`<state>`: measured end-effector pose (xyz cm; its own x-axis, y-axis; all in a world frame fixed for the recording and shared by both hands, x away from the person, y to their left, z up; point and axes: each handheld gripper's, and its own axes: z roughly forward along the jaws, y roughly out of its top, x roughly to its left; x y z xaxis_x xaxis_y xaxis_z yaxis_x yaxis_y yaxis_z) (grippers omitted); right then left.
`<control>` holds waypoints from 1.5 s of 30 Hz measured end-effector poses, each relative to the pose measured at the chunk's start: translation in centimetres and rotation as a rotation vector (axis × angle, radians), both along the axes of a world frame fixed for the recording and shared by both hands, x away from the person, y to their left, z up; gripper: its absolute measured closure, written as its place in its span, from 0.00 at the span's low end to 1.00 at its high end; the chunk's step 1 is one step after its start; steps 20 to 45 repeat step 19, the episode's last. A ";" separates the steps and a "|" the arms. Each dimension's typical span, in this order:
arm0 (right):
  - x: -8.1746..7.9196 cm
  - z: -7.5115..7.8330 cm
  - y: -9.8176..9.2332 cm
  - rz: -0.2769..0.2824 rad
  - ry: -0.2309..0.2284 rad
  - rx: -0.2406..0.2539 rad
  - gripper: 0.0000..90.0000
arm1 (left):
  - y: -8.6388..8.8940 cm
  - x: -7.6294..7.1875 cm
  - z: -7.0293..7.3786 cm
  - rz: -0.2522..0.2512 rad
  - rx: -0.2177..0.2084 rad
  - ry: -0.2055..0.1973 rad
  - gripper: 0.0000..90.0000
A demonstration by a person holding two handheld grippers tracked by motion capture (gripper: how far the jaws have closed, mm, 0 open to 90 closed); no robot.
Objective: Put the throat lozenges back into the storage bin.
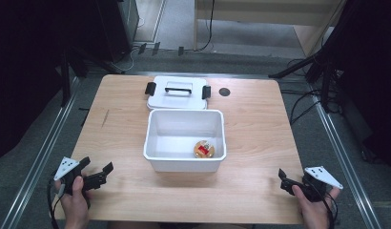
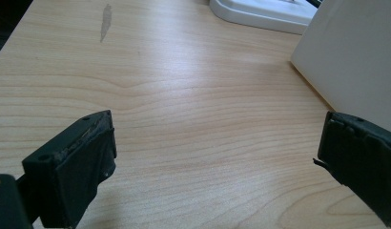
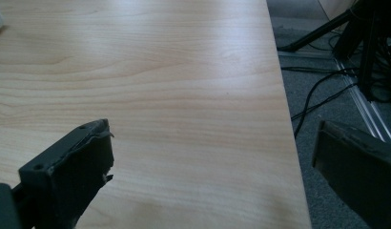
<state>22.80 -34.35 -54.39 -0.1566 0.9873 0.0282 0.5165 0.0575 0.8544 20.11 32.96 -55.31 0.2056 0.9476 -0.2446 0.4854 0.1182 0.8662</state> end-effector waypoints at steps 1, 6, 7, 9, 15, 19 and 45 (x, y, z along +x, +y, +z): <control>-0.2 -0.1 -0.2 -0.007 0.000 0.014 0.00 | 0.0 0.0 0.0 0.000 0.000 0.000 0.00; -0.4 -0.2 -0.6 -0.022 -0.022 0.050 0.00 | -0.1 0.0 0.0 0.002 0.004 0.002 0.00; -0.3 -0.2 -0.6 -0.021 -0.020 0.050 0.00 | -0.1 0.0 0.0 0.003 0.003 0.001 0.00; -0.3 -0.2 -0.5 -0.018 -0.015 0.042 0.00 | -0.1 0.0 0.0 0.004 0.002 0.000 0.00; -0.1 -0.3 -0.6 -0.019 0.008 0.056 0.00 | -0.1 0.0 0.0 0.004 0.004 0.002 0.00; 0.0 -0.3 -0.5 -0.013 0.019 0.045 0.00 | -0.1 0.1 0.0 0.004 0.003 0.007 0.00; 0.0 -0.3 -0.5 -0.013 0.019 0.045 0.00 | -0.1 0.1 0.0 0.004 0.003 0.007 0.00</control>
